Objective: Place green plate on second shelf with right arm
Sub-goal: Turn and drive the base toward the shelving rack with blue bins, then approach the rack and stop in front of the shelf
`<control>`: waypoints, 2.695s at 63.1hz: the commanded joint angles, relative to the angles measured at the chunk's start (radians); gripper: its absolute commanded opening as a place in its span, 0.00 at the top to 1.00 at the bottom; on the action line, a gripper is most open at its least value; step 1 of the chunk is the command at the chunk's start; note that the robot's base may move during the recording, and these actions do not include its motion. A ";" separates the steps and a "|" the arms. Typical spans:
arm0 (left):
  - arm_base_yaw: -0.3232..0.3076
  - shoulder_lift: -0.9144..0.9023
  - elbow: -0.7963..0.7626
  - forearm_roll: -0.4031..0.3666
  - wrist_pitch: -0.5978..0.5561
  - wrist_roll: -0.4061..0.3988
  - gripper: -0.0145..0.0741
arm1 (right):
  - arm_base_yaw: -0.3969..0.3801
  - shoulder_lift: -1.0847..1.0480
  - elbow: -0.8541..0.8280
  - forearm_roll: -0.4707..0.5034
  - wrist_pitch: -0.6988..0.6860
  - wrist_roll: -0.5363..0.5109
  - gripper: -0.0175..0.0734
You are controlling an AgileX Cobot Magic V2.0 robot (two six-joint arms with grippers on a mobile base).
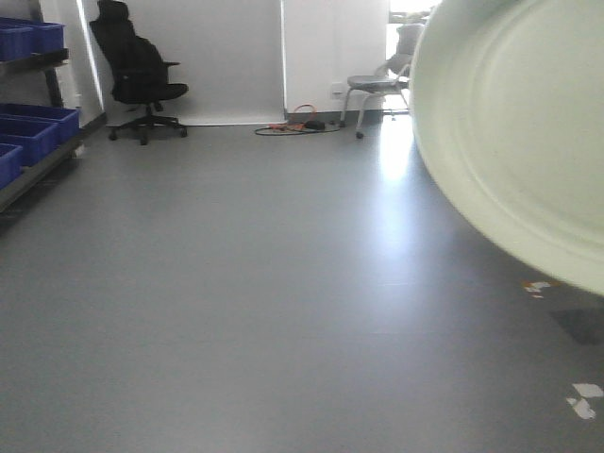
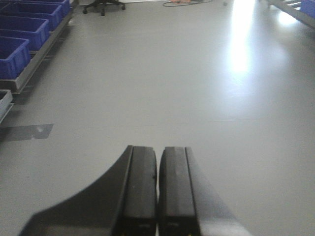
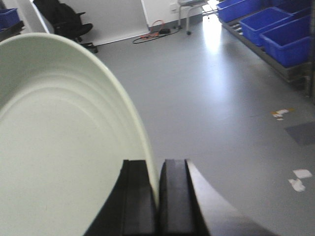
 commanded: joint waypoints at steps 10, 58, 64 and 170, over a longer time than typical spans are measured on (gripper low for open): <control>-0.008 -0.023 0.041 0.004 -0.058 -0.002 0.70 | -0.008 0.002 -0.035 -0.005 -0.110 0.001 0.75; -0.008 -0.023 0.041 0.004 -0.058 -0.002 0.70 | -0.008 0.002 -0.035 -0.005 -0.110 0.001 0.75; -0.008 -0.023 0.041 0.004 -0.058 -0.002 0.70 | -0.008 0.002 -0.035 -0.005 -0.110 0.001 0.75; -0.008 -0.023 0.041 0.004 -0.058 -0.002 0.70 | -0.008 0.002 -0.035 -0.005 -0.110 0.001 0.75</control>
